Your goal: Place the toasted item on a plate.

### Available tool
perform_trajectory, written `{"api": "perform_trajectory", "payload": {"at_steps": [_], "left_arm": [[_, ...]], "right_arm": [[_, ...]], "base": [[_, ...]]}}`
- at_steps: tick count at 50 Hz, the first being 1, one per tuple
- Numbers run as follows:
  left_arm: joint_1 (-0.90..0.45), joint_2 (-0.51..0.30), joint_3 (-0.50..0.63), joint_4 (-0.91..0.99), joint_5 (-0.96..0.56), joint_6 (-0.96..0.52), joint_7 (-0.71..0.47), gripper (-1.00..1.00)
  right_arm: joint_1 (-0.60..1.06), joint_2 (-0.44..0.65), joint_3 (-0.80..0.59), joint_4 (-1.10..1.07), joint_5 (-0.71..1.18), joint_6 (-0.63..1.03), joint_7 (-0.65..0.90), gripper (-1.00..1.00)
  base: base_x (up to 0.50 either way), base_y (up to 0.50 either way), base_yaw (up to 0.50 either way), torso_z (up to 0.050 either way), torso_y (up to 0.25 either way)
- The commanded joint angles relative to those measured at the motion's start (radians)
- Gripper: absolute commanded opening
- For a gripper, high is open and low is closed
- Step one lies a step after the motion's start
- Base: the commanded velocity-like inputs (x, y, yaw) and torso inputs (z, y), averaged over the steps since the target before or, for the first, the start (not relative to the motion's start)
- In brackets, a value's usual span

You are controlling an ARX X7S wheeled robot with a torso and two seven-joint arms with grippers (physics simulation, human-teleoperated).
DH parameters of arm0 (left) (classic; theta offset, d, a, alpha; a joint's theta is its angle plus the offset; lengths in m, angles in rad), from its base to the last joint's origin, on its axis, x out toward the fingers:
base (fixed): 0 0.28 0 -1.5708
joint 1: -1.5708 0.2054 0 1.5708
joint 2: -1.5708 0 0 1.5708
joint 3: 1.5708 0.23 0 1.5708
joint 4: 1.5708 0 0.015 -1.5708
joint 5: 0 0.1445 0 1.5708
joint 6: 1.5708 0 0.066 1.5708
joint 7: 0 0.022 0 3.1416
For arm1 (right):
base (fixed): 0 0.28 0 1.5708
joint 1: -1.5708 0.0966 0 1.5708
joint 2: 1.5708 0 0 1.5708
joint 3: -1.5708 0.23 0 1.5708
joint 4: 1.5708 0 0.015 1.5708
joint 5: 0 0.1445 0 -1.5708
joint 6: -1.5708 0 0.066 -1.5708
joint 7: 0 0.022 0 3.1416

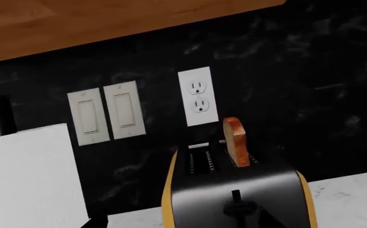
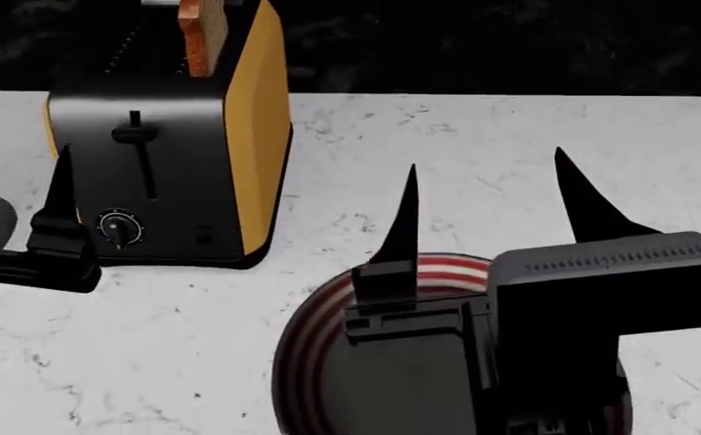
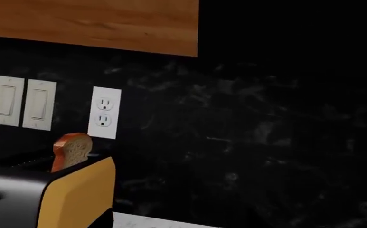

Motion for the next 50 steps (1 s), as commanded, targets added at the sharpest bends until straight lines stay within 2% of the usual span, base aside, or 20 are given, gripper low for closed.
{"api": "perform_trajectory", "payload": {"at_steps": [1, 20, 28, 33, 39, 43, 50], "left_arm": [[-0.006, -0.005, 0.001, 0.018, -0.005, -0.011, -0.005, 1.00], [0.007, -0.013, -0.003, 0.029, -0.013, -0.011, -0.010, 1.00], [-0.019, -0.012, -0.002, 0.039, -0.022, -0.036, -0.011, 1.00], [-0.089, -0.011, 0.019, 0.008, -0.028, -0.063, 0.001, 1.00], [-0.234, 0.008, 0.049, -0.106, -0.053, -0.068, 0.047, 1.00], [-0.383, 0.038, 0.088, -0.232, -0.063, -0.085, 0.081, 1.00], [-0.518, 0.089, 0.101, -0.431, -0.063, -0.040, 0.095, 1.00]], "right_arm": [[0.005, 0.001, 0.000, -0.004, 0.012, 0.006, 0.006, 1.00], [-0.003, 0.010, -0.002, -0.004, 0.020, 0.003, 0.019, 1.00], [-0.007, 0.015, -0.011, -0.008, 0.017, -0.006, 0.025, 1.00], [-0.023, 0.023, -0.006, -0.036, 0.016, 0.011, 0.037, 1.00], [-0.047, 0.032, 0.020, -0.076, 0.027, 0.027, 0.047, 1.00], [-0.064, 0.032, 0.031, -0.103, 0.034, 0.033, 0.054, 1.00], [-0.102, 0.041, 0.055, -0.147, 0.043, 0.041, 0.064, 1.00]], "base": [[0.30, 0.00, 0.00, 0.000, 0.000], [0.29, -0.02, 0.00, 0.000, 0.001], [0.02, 0.00, 0.00, 0.000, 0.000], [0.00, 0.00, 0.00, 0.000, 0.000], [0.00, 0.00, 0.00, 0.000, 0.000], [0.00, 0.00, 0.00, 0.000, 0.000], [0.00, 0.00, 0.00, 0.000, 0.000]]}}
